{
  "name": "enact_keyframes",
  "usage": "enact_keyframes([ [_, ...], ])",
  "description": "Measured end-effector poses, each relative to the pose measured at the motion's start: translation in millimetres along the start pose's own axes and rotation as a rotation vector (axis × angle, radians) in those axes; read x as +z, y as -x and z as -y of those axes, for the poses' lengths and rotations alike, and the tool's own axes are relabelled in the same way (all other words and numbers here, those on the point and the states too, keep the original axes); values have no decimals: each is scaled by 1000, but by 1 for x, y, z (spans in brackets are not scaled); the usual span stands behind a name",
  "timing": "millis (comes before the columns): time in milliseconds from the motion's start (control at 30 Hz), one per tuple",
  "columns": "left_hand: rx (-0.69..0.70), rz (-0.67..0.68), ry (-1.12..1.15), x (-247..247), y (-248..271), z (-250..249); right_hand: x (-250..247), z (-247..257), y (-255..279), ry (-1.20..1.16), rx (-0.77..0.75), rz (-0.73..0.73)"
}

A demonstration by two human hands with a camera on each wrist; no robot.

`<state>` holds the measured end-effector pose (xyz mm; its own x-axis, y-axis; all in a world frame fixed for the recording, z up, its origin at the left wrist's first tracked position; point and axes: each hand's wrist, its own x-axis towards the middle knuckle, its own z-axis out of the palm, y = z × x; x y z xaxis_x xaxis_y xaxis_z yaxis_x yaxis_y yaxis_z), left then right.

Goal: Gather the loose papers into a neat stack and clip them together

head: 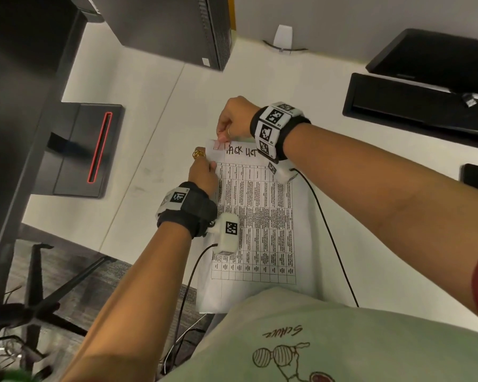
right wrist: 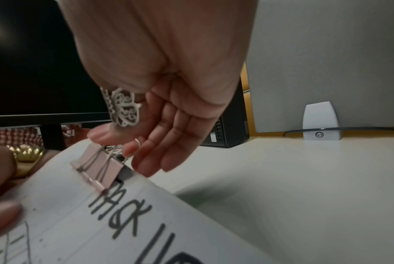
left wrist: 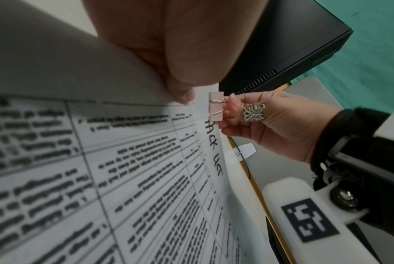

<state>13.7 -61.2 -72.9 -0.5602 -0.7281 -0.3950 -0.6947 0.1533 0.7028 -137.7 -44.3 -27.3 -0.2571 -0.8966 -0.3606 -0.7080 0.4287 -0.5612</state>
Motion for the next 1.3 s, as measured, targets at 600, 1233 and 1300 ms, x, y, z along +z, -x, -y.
enact_keyframes([
  [600,63,54,321,16,-13,-20,-23,-103,65,275,316,268],
  [1233,79,19,-131,54,-122,-116,-57,-178,47,48,522,-269],
  [1300,126,-16,-211,56,-122,-116,-55,-178,47,104,515,-304],
])
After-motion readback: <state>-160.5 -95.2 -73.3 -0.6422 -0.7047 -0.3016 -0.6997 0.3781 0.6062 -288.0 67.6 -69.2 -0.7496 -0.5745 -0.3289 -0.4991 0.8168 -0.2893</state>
